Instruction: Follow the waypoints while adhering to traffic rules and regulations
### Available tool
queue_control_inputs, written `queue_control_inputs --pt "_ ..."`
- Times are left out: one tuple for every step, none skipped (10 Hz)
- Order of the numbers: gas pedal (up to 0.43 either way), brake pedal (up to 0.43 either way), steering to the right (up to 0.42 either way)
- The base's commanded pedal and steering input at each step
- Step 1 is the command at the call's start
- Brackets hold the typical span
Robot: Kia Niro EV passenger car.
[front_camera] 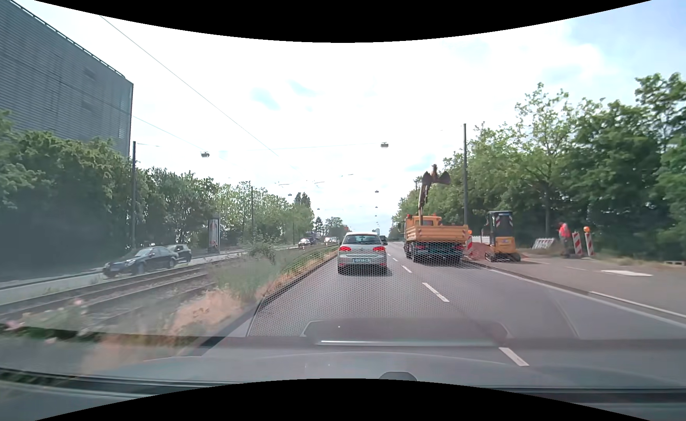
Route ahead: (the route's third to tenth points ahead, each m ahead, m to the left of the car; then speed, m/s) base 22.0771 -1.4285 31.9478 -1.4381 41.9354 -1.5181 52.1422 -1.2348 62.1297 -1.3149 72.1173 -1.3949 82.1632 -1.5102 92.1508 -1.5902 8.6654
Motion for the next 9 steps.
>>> queue_control_inputs --pt "0.240 0.000 -0.004" --pt "0.240 0.000 -0.004" --pt "0.248 0.000 -0.004" --pt "0.248 0.000 -0.004" --pt "0.248 0.000 -0.004" --pt "0.248 0.000 -0.004" --pt "0.248 0.000 -0.003" --pt "0.248 0.000 -0.003" --pt "0.248 0.000 -0.002"
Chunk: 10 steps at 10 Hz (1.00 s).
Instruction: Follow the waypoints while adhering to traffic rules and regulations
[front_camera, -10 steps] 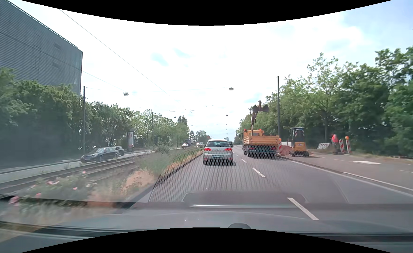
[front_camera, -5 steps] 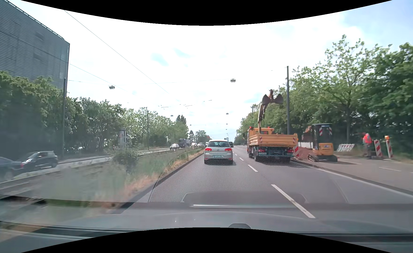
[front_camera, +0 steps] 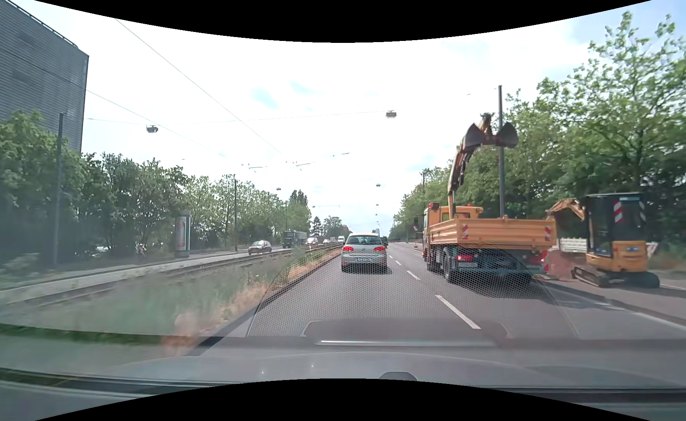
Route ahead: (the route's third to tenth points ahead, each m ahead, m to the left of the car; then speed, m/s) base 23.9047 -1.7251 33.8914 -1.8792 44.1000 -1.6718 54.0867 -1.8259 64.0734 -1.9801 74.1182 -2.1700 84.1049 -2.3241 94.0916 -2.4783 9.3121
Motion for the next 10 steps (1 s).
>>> queue_control_inputs --pt "0.248 0.000 -0.001" --pt "0.248 0.000 0.000" --pt "0.248 0.000 0.002" --pt "0.248 0.000 0.002" --pt "0.248 0.000 0.002" --pt "0.248 0.000 0.002" --pt "0.248 0.000 0.003" --pt "0.248 0.000 0.003" --pt "0.248 0.000 0.003" --pt "0.240 0.000 0.003"
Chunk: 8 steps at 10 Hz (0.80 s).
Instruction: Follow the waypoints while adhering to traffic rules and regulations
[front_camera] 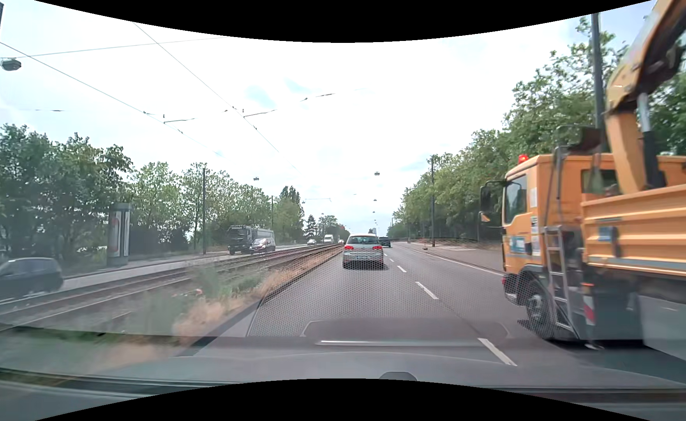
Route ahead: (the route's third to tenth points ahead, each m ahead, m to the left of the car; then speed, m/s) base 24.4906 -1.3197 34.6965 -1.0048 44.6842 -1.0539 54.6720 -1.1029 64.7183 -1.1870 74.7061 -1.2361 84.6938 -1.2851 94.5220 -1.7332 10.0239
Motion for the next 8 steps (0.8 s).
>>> queue_control_inputs --pt "0.240 0.000 0.004" --pt "0.240 0.000 0.005" --pt "0.228 0.000 0.007" --pt "0.228 0.000 0.010" --pt "0.228 0.000 0.011" --pt "0.228 0.000 0.013" --pt "0.228 0.000 0.015" --pt "0.228 0.000 0.017"
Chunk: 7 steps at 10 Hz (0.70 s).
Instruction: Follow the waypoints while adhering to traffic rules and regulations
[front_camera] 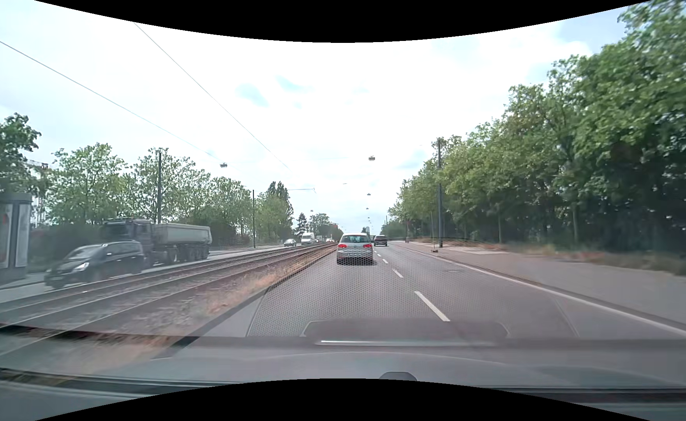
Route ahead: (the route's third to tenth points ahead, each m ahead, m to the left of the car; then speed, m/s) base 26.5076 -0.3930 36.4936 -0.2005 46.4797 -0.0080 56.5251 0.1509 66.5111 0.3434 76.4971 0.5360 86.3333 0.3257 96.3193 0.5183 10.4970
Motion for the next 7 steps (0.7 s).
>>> queue_control_inputs --pt "0.220 0.000 0.019" --pt "0.220 0.000 0.021" --pt "0.220 0.000 0.021" --pt "0.220 0.000 0.020" --pt "0.220 0.000 0.019" --pt "0.220 0.000 0.019" --pt "0.220 0.000 0.019"
